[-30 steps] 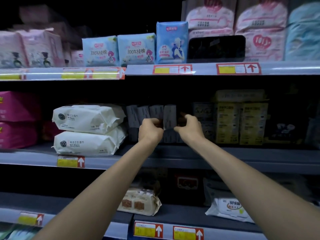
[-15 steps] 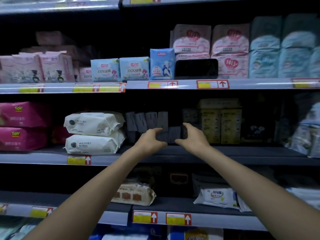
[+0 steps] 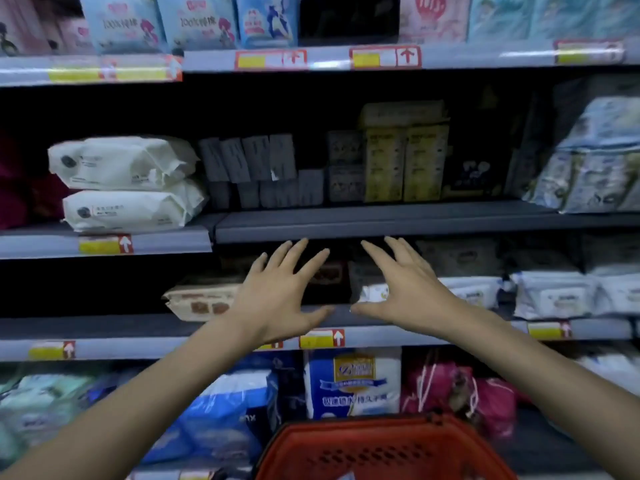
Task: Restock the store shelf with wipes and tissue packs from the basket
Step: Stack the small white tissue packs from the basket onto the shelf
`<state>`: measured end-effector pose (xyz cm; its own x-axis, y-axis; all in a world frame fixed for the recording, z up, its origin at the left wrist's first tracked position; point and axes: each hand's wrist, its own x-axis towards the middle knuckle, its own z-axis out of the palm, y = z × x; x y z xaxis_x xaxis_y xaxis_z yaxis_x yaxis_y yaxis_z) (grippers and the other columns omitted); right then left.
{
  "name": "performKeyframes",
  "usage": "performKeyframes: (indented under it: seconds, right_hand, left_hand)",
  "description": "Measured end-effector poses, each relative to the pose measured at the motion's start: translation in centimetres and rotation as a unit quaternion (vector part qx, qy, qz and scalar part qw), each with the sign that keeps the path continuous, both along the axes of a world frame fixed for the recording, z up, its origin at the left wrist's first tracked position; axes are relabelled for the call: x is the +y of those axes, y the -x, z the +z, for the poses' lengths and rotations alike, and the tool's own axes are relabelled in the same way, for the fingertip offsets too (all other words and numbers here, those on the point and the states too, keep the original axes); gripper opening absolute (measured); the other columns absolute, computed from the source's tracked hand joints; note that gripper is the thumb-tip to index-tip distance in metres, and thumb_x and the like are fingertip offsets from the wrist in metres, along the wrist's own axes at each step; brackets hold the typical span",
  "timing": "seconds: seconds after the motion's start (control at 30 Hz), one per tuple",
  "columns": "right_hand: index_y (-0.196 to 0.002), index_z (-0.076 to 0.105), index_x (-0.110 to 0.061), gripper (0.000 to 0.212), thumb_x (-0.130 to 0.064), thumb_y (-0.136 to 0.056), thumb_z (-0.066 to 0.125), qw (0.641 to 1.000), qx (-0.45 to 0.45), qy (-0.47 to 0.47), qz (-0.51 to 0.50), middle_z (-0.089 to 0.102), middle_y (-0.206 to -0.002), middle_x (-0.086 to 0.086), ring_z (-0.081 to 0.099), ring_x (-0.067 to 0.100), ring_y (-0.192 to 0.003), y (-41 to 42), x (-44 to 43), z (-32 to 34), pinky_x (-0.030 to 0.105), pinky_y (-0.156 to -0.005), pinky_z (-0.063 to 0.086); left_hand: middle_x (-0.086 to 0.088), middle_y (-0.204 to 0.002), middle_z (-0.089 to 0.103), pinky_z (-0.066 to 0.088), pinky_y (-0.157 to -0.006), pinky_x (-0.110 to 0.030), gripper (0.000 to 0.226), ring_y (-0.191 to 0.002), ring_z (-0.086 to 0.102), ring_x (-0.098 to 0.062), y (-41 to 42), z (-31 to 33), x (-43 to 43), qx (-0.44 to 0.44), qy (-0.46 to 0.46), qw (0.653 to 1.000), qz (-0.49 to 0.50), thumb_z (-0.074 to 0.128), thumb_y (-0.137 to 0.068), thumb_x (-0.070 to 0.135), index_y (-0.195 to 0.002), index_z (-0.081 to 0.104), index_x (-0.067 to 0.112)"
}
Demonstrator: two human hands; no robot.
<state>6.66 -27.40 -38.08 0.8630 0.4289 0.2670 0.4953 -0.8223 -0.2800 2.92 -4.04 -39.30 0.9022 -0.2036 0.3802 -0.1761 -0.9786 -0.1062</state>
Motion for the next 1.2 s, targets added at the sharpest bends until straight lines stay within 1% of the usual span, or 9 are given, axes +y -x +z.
performKeyframes:
  seconds: [0.1,0.37,0.57,0.63,0.8,0.9,1.03,1.1,1.2]
  right_hand:
    - [-0.162,0.001,-0.038,0.108,-0.069,-0.083,0.067,0.999,0.043,0.01,0.012,-0.003,-0.171,0.005,-0.004,0.026,-0.158,1.9,-1.6,-4.8,0.046,-0.127,0.014]
    - [-0.163,0.009,-0.027,0.102,-0.055,-0.086,0.07,0.98,0.171,0.097,0.012,0.016,-0.166,0.013,0.018,0.029,-0.154,5.8,-5.7,-20.5,0.035,-0.123,0.021]
    - [-0.162,0.016,-0.021,0.093,-0.045,-0.09,0.07,0.947,0.272,0.158,0.06,0.031,-0.156,0.011,0.034,0.031,-0.146,7.2,-7.9,-29.0,0.037,-0.118,0.032]
    - [-0.162,0.017,-0.019,0.09,-0.041,-0.092,0.067,0.935,0.28,0.204,0.073,0.033,-0.156,0.014,0.036,0.034,-0.144,7.5,-7.8,-31.0,0.04,-0.115,0.037]
    - [-0.161,0.018,-0.019,0.081,-0.036,-0.095,0.061,0.909,0.27,0.294,0.123,0.036,-0.154,0.017,0.042,0.036,-0.137,8.2,-7.3,-34.1,0.046,-0.109,0.041]
    - [-0.161,0.019,-0.016,0.076,-0.03,-0.098,0.059,0.903,0.261,0.317,0.127,0.036,-0.154,0.018,0.042,0.038,-0.135,8.3,-8.0,-34.5,0.046,-0.106,0.042]
    - [-0.16,0.019,-0.015,0.075,-0.025,-0.098,0.059,0.9,0.262,0.329,0.117,0.037,-0.153,0.019,0.043,0.039,-0.134,7.5,-8.7,-34.8,0.048,-0.103,0.046]
    - [-0.16,0.019,-0.015,0.074,-0.023,-0.098,0.059,0.901,0.261,0.329,0.11,0.038,-0.152,0.018,0.043,0.039,-0.134,7.2,-8.7,-34.7,0.049,-0.104,0.045]
    - [-0.16,0.018,-0.014,0.074,-0.023,-0.099,0.058,0.899,0.263,0.333,0.105,0.037,-0.152,0.018,0.041,0.038,-0.134,7.0,-8.6,-34.3,0.05,-0.104,0.046]
  left_hand:
    - [-0.008,-0.171,0.024,0.031,-0.121,-0.055,0.095,-0.156,0.024,-0.032,1.0,-5.0,-1.4,0.009,0.004,0.999,-0.032,0.031,-0.081,0.081,-0.164,0.021,0.036]
    - [-0.007,-0.163,0.037,0.038,-0.113,-0.052,0.091,-0.149,0.037,-0.031,4.0,-21.1,-4.1,0.16,0.009,0.986,-0.051,0.036,-0.084,0.077,-0.163,0.025,0.033]
    - [-0.006,-0.159,0.037,0.04,-0.108,-0.048,0.092,-0.144,0.04,-0.032,5.5,-30.4,-5.2,0.328,-0.064,0.941,-0.057,0.03,-0.083,0.076,-0.163,0.021,0.031]
    - [-0.008,-0.152,0.043,0.043,-0.104,-0.047,0.088,-0.137,0.046,-0.034,5.7,-33.1,-5.8,0.374,-0.068,0.925,-0.028,0.043,-0.089,0.073,-0.162,0.024,0.027]
    - [-0.014,-0.145,0.054,0.049,-0.099,-0.042,0.087,-0.127,0.057,-0.033,5.6,-38.8,-8.2,0.473,0.129,0.863,0.123,0.059,-0.092,0.066,-0.153,0.034,0.01]
    - [-0.015,-0.137,0.062,0.052,-0.093,-0.04,0.106,-0.121,0.062,-0.033,5.1,-41.1,-9.5,0.466,0.231,0.829,0.207,0.063,-0.086,0.07,-0.156,0.024,0.002]
    - [-0.014,-0.134,0.063,0.051,-0.083,-0.034,0.109,-0.12,0.064,-0.033,4.5,-42.1,-11.0,0.411,0.265,0.824,0.285,0.073,-0.084,0.062,-0.156,0.022,-0.001]
    - [-0.012,-0.134,0.063,0.048,-0.081,-0.033,0.1,-0.12,0.064,-0.031,4.2,-42.1,-11.5,0.414,0.267,0.813,0.311,0.074,-0.086,0.059,-0.152,0.029,-0.002]
    - [-0.004,-0.111,0.069,0.055,-0.084,-0.034,0.06,-0.103,0.069,-0.026,4.0,-42.3,-11.6,0.412,0.261,0.814,0.315,0.074,-0.086,0.052,-0.126,0.054,0.012]
